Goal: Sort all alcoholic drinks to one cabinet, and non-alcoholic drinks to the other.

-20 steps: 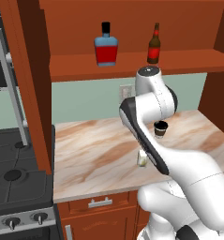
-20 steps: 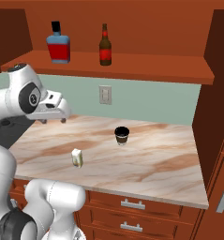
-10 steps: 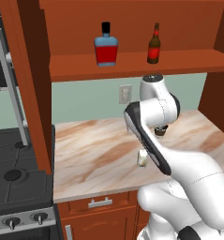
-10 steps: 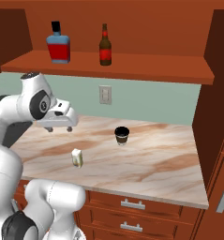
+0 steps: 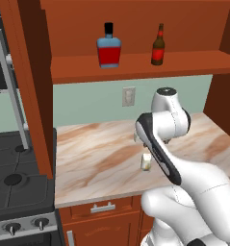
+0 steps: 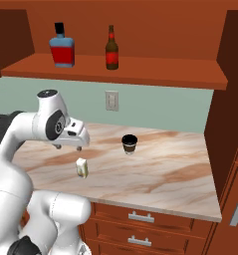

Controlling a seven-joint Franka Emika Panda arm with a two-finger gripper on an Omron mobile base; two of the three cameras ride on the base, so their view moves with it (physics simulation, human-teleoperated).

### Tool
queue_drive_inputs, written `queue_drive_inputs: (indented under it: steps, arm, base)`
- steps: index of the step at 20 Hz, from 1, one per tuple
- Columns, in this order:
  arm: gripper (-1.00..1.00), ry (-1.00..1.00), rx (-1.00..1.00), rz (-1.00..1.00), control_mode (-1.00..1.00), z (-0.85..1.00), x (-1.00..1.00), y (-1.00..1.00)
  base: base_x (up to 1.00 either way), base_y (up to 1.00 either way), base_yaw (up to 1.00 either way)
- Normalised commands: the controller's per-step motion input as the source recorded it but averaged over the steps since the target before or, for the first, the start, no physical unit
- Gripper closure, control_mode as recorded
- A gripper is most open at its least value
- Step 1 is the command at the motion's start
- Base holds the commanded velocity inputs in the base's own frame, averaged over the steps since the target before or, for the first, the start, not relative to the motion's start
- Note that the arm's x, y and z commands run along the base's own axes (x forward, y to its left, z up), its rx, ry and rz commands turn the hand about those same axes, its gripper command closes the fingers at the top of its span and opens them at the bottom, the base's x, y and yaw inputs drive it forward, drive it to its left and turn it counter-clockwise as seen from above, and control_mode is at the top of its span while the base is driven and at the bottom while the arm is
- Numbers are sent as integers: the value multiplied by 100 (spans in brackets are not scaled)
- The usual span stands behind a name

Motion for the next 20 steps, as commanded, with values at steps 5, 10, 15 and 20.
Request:
queue_drive_inputs:
  steps: [5,10,15,20]
  arm:
    - [-100,0,4,0,-100,-33,3,0]
    - [-100,0,1,0,-100,-34,14,0]
    - [-100,0,1,0,-100,-25,18,0]
    - [-100,0,0,0,-100,-22,21,0]
  base:
    - [0,0,0]
    - [0,0,0]
    - [0,0,0]
    - [0,0,0]
